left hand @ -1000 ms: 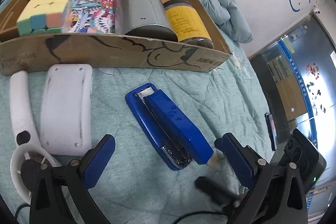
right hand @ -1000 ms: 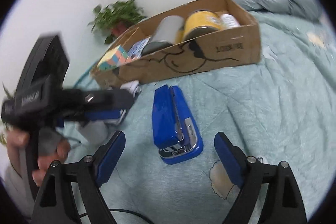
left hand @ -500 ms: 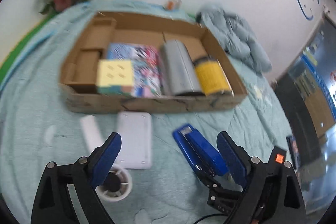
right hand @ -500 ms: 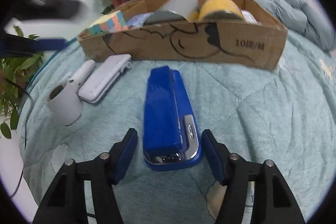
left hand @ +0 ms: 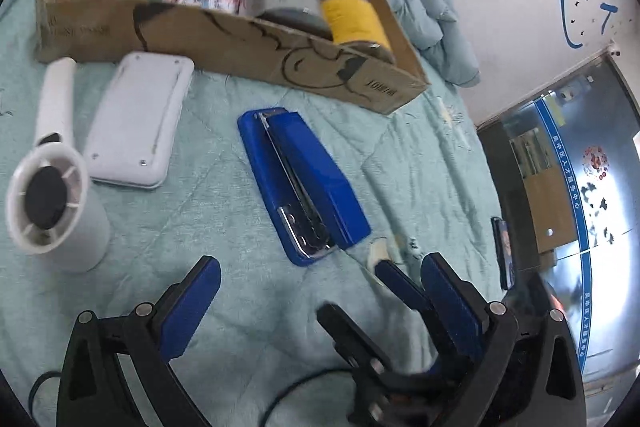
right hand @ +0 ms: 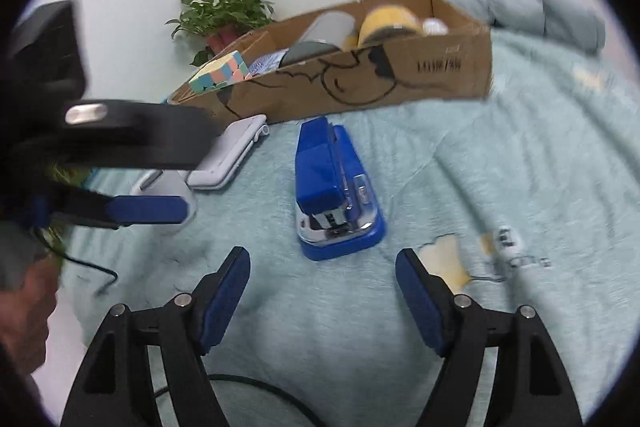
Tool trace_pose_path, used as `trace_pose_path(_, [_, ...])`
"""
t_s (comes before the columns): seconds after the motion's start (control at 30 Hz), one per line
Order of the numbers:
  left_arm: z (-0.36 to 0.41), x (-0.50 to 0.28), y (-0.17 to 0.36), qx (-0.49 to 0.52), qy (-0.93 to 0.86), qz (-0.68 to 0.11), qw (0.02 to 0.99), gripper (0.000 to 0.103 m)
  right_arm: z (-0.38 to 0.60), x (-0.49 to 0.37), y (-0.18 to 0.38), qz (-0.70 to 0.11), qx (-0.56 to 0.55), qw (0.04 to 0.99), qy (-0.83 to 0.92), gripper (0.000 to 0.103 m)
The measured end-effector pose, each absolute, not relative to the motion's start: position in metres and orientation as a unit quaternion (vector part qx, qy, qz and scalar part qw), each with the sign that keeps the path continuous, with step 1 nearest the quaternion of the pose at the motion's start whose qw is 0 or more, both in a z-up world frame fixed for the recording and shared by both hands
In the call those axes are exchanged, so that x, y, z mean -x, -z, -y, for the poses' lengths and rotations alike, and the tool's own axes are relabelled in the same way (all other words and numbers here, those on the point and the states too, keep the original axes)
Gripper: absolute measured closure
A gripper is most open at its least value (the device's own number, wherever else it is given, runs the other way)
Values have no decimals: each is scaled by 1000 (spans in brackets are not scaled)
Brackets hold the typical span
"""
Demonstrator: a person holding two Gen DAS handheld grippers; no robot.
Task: Organize rigid objects
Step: 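Lift the blue stapler with the right tool and carry it over the box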
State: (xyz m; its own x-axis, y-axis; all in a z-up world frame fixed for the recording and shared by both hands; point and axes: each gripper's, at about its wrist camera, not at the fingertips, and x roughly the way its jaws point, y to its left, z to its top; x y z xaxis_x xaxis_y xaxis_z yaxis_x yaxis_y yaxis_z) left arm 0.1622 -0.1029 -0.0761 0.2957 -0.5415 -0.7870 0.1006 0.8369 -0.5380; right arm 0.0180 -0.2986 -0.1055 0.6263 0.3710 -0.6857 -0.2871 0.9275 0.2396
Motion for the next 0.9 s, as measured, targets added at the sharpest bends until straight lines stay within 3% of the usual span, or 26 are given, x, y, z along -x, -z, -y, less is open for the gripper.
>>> trace_pose_path(0.4, [105, -218, 122, 233, 208, -571, 759, 3, 284, -61, 104, -400, 23, 895, -195, 28])
trace_pose_path(0.57, [105, -221, 122, 237, 217, -570, 756, 7, 277, -82, 114, -456, 30, 872, -176, 28])
trace_pose_path(0.7, [101, -220, 120, 245, 218, -568, 755, 8, 270, -81, 117, -449, 31, 876, -174, 44])
trace_pose_path(0.8, [102, -221, 121, 242, 219, -569, 755, 8, 275, -83, 116, -463, -6, 871, -163, 44])
trace_pose_path(0.9, [105, -218, 121, 238, 224, -571, 753, 17, 289, -94, 115, -479, -70, 859, -168, 45])
